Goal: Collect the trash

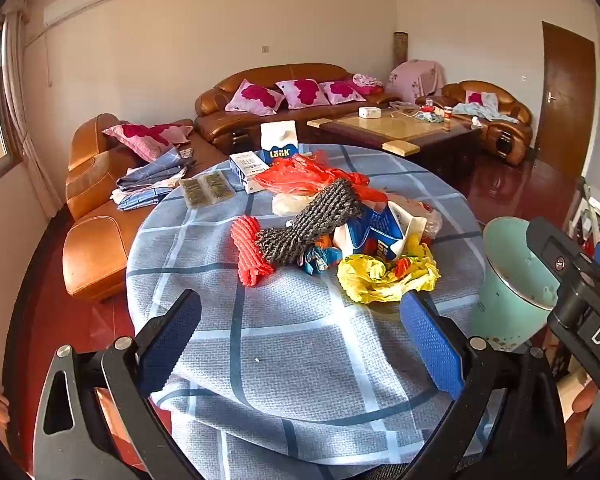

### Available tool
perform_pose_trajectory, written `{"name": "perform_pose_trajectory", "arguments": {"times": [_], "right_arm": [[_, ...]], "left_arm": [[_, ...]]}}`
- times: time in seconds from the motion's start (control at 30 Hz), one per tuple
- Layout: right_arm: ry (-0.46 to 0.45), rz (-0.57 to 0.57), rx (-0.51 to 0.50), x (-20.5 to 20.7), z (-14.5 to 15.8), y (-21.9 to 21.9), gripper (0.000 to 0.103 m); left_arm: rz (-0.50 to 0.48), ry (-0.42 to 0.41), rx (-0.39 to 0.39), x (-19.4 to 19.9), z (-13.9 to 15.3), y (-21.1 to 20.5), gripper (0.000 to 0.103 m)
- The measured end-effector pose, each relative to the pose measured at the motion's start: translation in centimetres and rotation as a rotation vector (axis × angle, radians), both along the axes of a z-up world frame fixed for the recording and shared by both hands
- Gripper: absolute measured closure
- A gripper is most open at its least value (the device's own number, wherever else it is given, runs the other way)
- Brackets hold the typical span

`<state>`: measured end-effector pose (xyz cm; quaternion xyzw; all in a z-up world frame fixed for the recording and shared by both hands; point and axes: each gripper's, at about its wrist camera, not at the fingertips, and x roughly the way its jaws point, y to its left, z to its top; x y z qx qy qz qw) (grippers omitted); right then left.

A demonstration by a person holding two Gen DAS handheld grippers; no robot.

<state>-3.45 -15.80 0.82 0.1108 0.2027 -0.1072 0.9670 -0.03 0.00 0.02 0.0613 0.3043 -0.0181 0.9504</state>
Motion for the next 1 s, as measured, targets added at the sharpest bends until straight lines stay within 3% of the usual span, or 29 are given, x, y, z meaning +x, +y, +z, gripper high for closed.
{"name": "perform_pose_trajectory", "arguments": {"times": [0.43,1.0], "right_arm": [[-0.01,-0.002,0.003,0.0,0.2,0.3,0.004],[-0.009,-0.003,0.01,-0.1,0.0,-0.1,0.004]], "left_arm": [[-0.014,0.007,-0.067,-0.4,0.1,0.6,0.006],[-0.009,0.016,-0.057,-0.3,-0.1,0.6,0.006]]}}
